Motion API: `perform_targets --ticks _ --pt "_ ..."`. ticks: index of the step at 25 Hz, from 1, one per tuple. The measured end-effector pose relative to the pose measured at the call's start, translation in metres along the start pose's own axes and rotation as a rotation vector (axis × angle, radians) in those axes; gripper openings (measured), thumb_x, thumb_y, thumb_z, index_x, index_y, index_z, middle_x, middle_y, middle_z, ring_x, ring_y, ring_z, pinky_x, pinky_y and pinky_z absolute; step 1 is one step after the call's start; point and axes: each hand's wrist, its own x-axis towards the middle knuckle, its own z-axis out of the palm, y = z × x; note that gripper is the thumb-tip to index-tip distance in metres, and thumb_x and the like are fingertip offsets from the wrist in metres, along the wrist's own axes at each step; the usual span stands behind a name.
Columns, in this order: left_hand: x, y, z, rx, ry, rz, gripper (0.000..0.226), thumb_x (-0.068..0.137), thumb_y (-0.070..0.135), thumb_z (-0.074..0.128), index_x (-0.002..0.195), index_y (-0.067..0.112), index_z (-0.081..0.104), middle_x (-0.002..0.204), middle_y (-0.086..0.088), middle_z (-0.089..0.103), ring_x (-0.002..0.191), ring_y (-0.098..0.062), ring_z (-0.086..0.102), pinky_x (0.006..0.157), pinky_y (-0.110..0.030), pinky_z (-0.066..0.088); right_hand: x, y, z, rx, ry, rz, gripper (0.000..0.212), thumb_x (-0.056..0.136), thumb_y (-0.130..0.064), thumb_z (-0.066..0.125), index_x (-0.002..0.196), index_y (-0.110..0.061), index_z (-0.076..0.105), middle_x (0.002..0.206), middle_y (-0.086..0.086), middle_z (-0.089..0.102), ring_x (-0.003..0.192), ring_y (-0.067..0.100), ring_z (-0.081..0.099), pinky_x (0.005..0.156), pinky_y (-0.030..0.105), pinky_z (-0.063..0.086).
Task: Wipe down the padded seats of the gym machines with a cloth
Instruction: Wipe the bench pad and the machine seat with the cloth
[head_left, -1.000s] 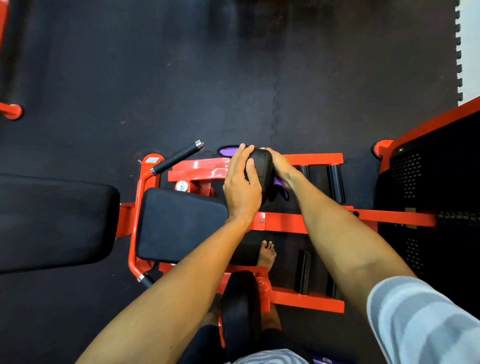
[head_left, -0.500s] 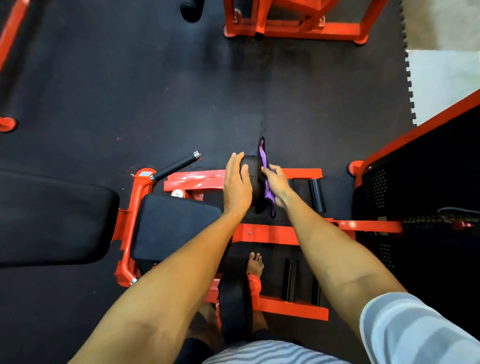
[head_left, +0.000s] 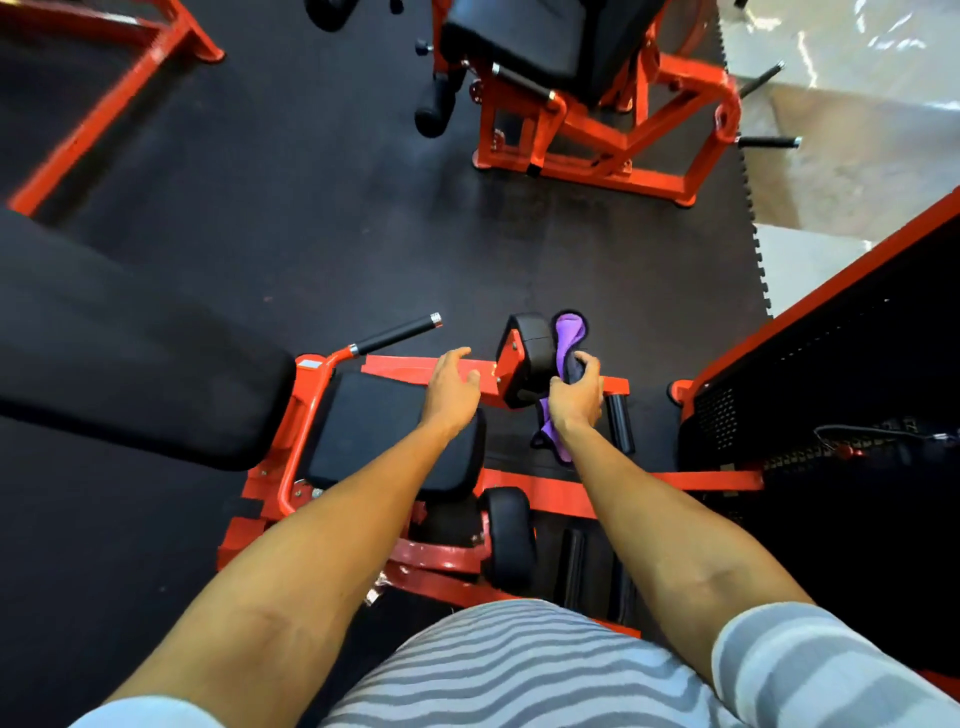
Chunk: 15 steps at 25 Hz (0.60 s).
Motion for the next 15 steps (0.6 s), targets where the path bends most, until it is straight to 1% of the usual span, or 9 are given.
perform_targets --ticks 2,3,4,5,6,8,10,13,15 --pt "-0.015 -0.014 -0.034 0.013 0.046 0.004 0.034 0.099 0.01 0.052 0.132 0.013 0.059 0.147 -0.005 0.048 0.133 -0.024 0.049 0.109 -0.03 0.038 -0.042 -0.012 0.005 -0.011 0.039 -0.067 0.047 0.087 -0.015 0.065 0.129 -0.034 0.055 0.133 0.002 0.056 0.113 0.035 0.06 0.087 0.036 0.043" --pt "-0.024 -0.024 -0.051 0.013 0.077 0.001 0.03 0.099 0.009 0.053 0.128 0.011 0.062 0.144 -0.005 0.05 0.131 -0.023 0.05 0.103 -0.024 0.038 -0.064 -0.017 0.009 -0.02 0.027 -0.117 0.048 0.086 -0.015 0.065 0.128 -0.035 0.055 0.131 0.002 0.056 0.113 0.035 0.06 0.089 0.039 0.045" --pt "-0.034 -0.035 -0.069 0.022 0.105 -0.003 0.027 0.099 0.009 0.053 0.124 0.01 0.064 0.14 -0.005 0.053 0.128 -0.023 0.052 0.097 -0.021 0.038 -0.085 -0.02 0.015 -0.03 -0.001 -0.173 0.049 0.084 -0.014 0.066 0.127 -0.036 0.056 0.13 0.002 0.058 0.113 0.034 0.061 0.091 0.04 0.046" --pt "-0.045 -0.046 -0.089 0.028 0.13 -0.006 0.026 0.098 0.01 0.054 0.121 0.009 0.065 0.133 -0.006 0.056 0.124 -0.024 0.055 0.096 -0.023 0.038 -0.106 -0.023 0.022 -0.044 -0.043 -0.224 0.05 0.083 -0.014 0.066 0.127 -0.037 0.058 0.128 0.001 0.059 0.113 0.033 0.061 0.092 0.04 0.047" --pt "-0.056 -0.057 -0.107 0.033 0.149 -0.003 0.025 0.098 0.01 0.055 0.12 0.009 0.067 0.128 -0.007 0.059 0.121 -0.025 0.056 0.098 -0.026 0.039 -0.125 -0.026 0.03 -0.06 -0.098 -0.258 0.051 0.082 -0.013 0.066 0.126 -0.038 0.058 0.128 0.001 0.061 0.113 0.031 0.061 0.093 0.038 0.048" --pt "-0.079 -0.084 -0.148 0.042 0.201 -0.008 0.025 0.096 0.01 0.057 0.119 0.009 0.068 0.127 -0.011 0.063 0.121 -0.029 0.058 0.103 -0.033 0.041 -0.163 -0.036 0.05 -0.128 -0.22 -0.329 0.05 0.081 -0.013 0.065 0.124 -0.038 0.059 0.126 -0.001 0.064 0.113 0.026 0.062 0.092 0.034 0.048" --pt "-0.105 -0.114 -0.202 0.055 0.29 -0.057 0.028 0.096 0.013 0.057 0.121 0.011 0.068 0.128 -0.013 0.064 0.12 -0.03 0.058 0.103 -0.033 0.042 -0.208 -0.051 0.076 -0.207 -0.341 -0.423 0.05 0.08 -0.013 0.062 0.123 -0.038 0.059 0.124 -0.003 0.065 0.112 0.023 0.062 0.092 0.034 0.048" --pt "-0.149 -0.16 -0.285 0.031 0.45 -0.109 0.028 0.096 0.014 0.057 0.122 0.011 0.067 0.127 -0.015 0.065 0.12 -0.029 0.059 0.104 -0.033 0.043 -0.277 -0.07 0.116 -0.298 -0.507 -0.543 0.05 0.079 -0.014 0.059 0.122 -0.038 0.059 0.124 -0.003 0.066 0.114 0.025 0.062 0.096 0.039 0.05" --pt "-0.176 -0.186 -0.333 0.01 0.535 -0.146 0.027 0.097 0.016 0.057 0.122 0.013 0.067 0.127 -0.012 0.064 0.12 -0.028 0.058 0.104 -0.032 0.043 -0.312 -0.085 0.142 -0.364 -0.579 -0.597 0.048 0.082 -0.015 0.06 0.123 -0.039 0.059 0.123 -0.002 0.068 0.113 0.026 0.062 0.093 0.035 0.048"
